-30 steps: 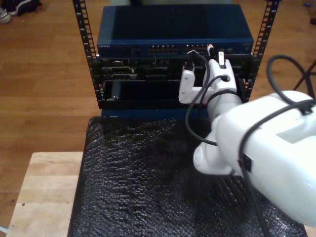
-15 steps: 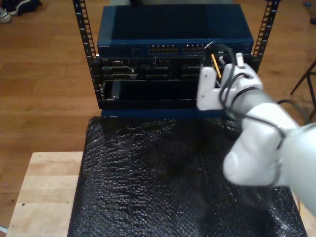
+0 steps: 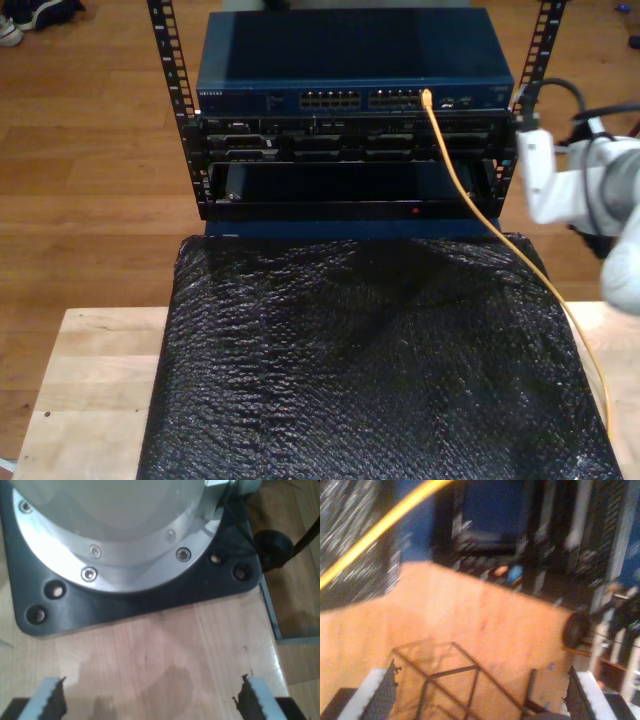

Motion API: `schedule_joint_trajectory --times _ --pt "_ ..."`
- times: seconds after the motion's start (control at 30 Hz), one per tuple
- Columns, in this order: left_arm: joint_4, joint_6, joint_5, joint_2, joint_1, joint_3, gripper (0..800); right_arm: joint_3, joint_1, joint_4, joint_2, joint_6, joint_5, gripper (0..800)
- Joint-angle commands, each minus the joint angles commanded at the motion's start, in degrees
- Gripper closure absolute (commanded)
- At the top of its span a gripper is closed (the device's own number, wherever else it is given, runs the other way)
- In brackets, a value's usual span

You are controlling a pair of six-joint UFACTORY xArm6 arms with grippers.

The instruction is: Grab the cable and plug it in

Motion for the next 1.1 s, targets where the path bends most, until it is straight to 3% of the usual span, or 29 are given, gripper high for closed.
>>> schedule_joint_trajectory --times 0.53,0.8,1.1 --pt "0.0 0.0 0.0 0.0 0.0 0.0 0 -8.5 -27.0 0.4 -1.6 -13.9 28.3 2" --pt "0.0 0.0 0.0 0.0 0.0 0.0 0 -8.0 -37.9 -0.1 -6.6 -19.1 42.1 2" --pt "0.0 0.0 0.0 0.0 0.0 0.0 0 -4.2 -49.7 -0.1 -13.2 -31.0 56.8 2"
